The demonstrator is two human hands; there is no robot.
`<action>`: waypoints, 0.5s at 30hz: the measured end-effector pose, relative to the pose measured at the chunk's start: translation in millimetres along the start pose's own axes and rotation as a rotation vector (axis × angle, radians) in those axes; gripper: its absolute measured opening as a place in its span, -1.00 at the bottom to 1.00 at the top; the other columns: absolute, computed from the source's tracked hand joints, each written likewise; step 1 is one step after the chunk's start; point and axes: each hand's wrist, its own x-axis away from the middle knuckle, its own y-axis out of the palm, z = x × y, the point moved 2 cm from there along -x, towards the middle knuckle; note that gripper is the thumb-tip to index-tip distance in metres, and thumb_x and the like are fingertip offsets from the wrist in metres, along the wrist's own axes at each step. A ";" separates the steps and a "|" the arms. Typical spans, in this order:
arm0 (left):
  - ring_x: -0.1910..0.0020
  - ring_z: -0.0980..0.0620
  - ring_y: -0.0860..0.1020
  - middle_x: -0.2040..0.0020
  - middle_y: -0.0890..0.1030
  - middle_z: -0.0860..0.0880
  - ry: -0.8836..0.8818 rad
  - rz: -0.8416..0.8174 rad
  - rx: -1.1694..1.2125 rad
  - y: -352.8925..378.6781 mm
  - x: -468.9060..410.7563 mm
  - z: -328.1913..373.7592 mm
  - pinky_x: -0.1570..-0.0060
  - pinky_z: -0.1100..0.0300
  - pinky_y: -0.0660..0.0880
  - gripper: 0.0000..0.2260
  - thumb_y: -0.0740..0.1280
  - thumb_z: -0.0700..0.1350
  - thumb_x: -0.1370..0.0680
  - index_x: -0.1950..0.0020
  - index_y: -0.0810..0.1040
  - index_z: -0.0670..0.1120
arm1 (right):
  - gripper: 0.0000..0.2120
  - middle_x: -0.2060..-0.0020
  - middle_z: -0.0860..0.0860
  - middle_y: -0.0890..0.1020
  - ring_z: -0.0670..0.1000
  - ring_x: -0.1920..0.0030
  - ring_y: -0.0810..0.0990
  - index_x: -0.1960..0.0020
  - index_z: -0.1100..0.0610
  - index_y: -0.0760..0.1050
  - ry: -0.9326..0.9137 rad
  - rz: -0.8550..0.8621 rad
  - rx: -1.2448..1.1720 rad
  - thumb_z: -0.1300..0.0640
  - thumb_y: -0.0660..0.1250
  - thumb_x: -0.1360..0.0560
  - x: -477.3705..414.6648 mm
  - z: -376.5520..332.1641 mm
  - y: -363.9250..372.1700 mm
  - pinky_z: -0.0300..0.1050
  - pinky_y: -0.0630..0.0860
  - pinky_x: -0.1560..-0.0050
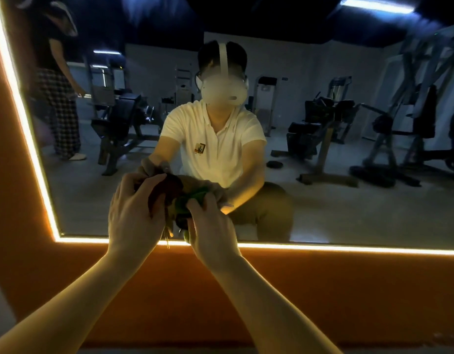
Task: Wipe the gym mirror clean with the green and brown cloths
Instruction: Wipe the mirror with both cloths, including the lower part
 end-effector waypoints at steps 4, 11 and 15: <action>-0.22 -0.16 0.44 -0.24 0.46 -0.17 0.010 -0.010 0.019 6.7 -2.8 2.6 -0.20 -0.16 0.44 -0.61 0.42 -0.28 -0.55 -0.37 0.56 -0.09 | -0.69 -0.22 0.21 0.54 0.01 0.22 0.68 -0.19 0.12 0.50 -0.040 0.025 0.096 0.15 0.48 -0.48 9.9 43.8 -38.1 -0.17 0.66 0.32; -0.24 -0.20 0.48 -0.24 0.49 -0.17 0.161 -0.046 0.043 19.1 -2.0 12.9 -0.22 -0.26 0.50 -0.64 0.42 -0.24 -0.55 -0.35 0.59 -0.14 | -0.71 -0.13 0.16 0.59 0.03 0.16 0.70 -0.24 0.20 0.45 0.368 0.229 0.191 0.10 0.24 -0.57 42.7 117.4 -89.0 -0.10 0.70 0.18; -0.19 -0.20 0.50 -0.20 0.51 -0.18 0.157 -0.043 0.014 6.7 0.9 -1.3 -0.19 -0.27 0.51 -0.62 0.45 -0.25 -0.52 -0.34 0.60 -0.14 | -0.70 -0.31 0.07 0.52 -0.04 0.01 0.68 -0.30 0.10 0.42 0.296 0.197 0.099 0.06 0.16 -0.59 20.4 62.0 -45.2 -0.20 0.67 0.03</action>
